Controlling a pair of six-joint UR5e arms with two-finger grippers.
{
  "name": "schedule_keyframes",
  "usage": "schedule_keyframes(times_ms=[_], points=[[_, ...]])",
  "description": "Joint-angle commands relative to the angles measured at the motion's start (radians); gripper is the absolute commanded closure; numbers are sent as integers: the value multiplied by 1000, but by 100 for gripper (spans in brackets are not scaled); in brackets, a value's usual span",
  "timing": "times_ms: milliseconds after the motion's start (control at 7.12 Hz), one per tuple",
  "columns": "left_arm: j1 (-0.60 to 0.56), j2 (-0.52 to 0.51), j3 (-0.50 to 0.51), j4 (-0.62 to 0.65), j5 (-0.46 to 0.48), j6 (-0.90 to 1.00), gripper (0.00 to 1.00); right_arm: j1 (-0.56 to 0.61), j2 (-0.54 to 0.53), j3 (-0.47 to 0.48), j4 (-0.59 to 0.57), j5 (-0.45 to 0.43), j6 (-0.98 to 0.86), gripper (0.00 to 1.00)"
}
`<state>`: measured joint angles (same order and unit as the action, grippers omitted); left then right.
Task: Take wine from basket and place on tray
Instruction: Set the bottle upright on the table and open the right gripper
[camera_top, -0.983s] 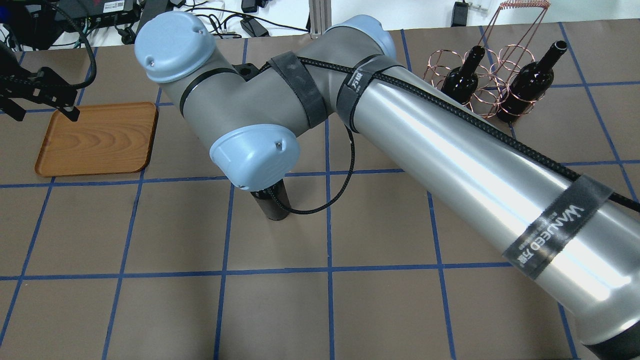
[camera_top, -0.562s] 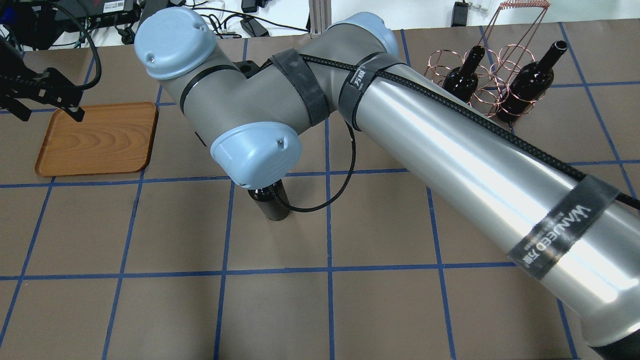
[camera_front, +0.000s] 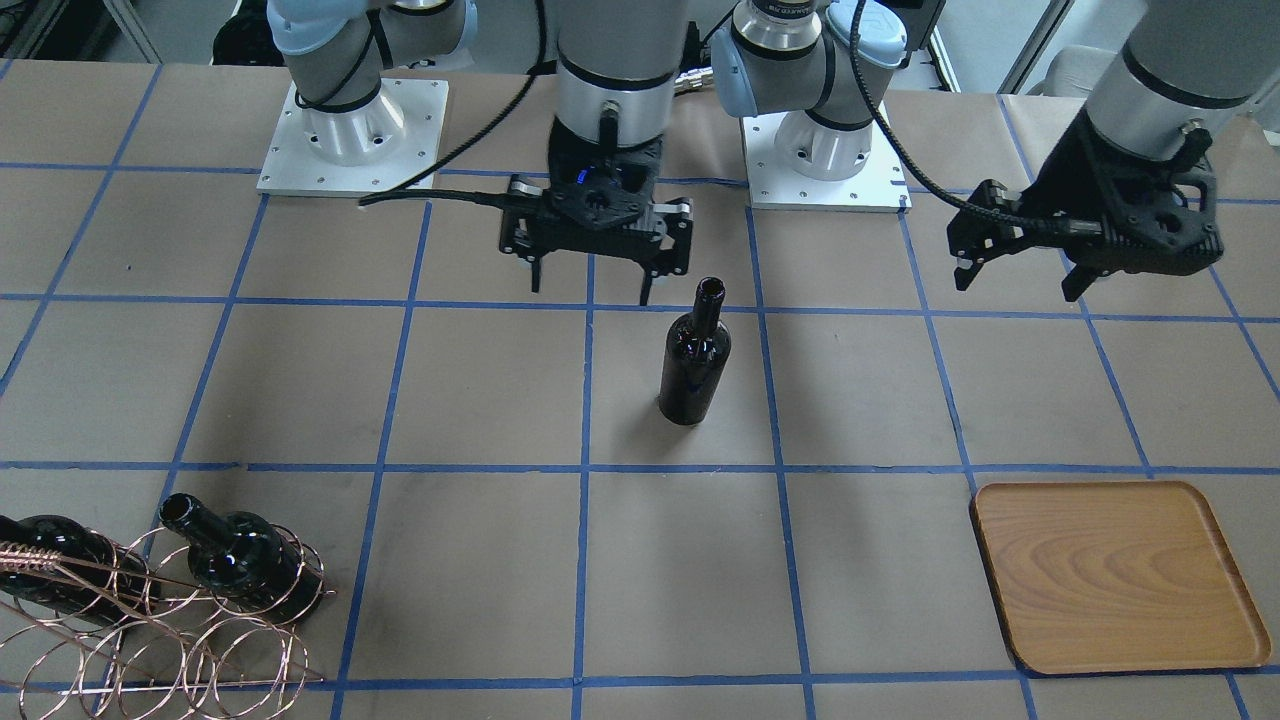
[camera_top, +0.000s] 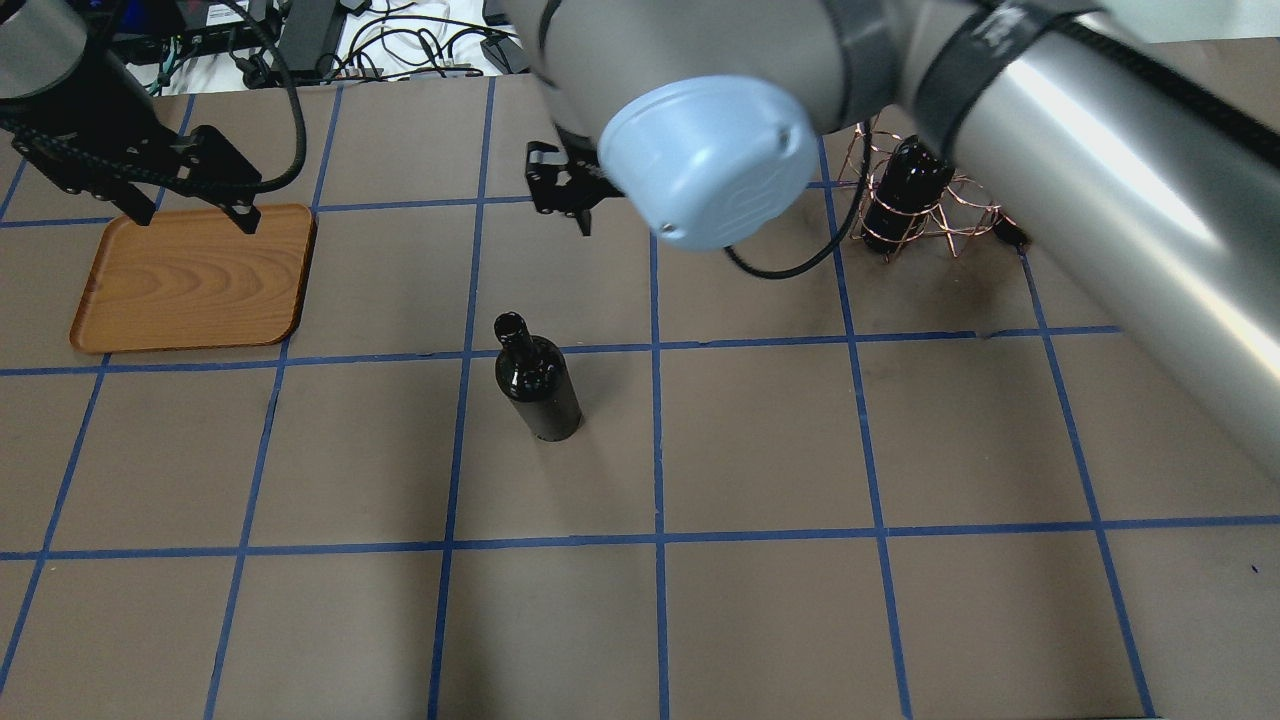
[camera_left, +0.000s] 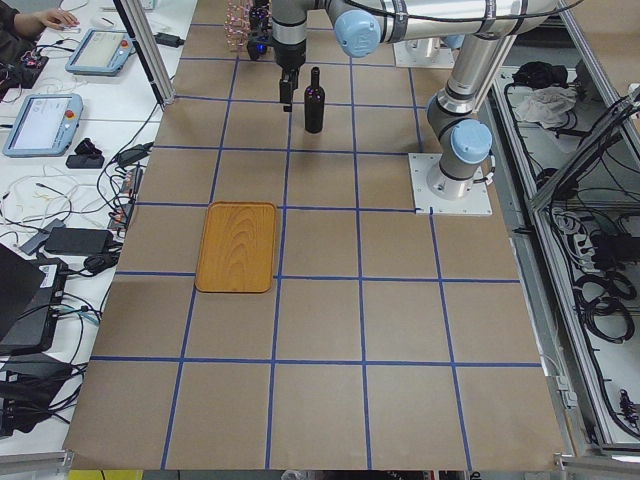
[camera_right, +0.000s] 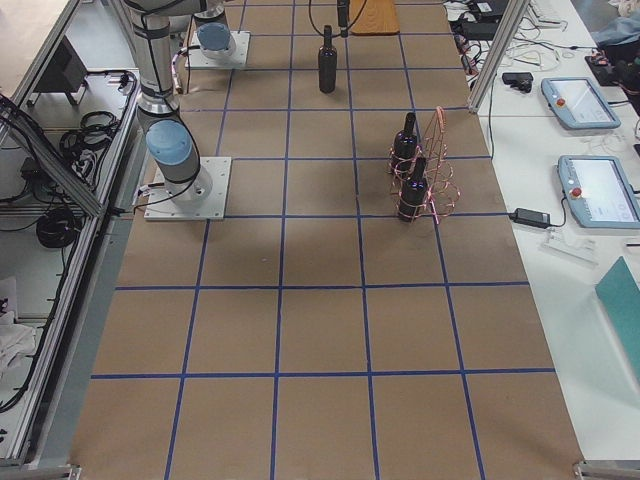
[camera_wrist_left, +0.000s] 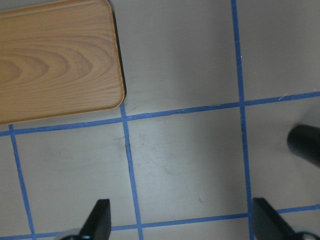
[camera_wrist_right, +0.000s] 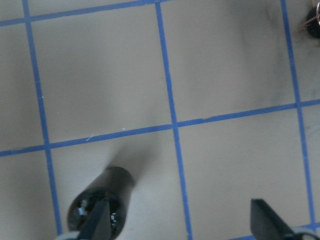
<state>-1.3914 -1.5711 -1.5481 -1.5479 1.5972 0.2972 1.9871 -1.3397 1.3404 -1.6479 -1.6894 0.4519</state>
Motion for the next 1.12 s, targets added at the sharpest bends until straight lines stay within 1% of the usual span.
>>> schedule_keyframes(times_ms=[0, 140, 281, 421, 702, 843, 983], points=[[-133, -6, -1, 32, -2, -158, 0, -165, -108, 43, 89, 23, -215, 0], [-200, -9, -15, 46, 0, -232, 0, -256, -142, 45, 111, 61, -301, 0], [-256, -19, -17, 48, -2, -307, 0, -319, -168, 45, 125, 91, -344, 0], [-302, -38, -24, 49, -2, -320, 0, -323, -194, 52, 126, 93, -331, 0], [-374, -67, -96, 170, -5, -366, 0, -323, -248, 144, 111, 85, -334, 0], [-395, -81, -125, 220, -32, -380, 0, -332, -257, 170, 111, 85, -335, 0], [-406, -90, -132, 221, -39, -380, 0, -333, -265, 166, 102, 80, -344, 0]])
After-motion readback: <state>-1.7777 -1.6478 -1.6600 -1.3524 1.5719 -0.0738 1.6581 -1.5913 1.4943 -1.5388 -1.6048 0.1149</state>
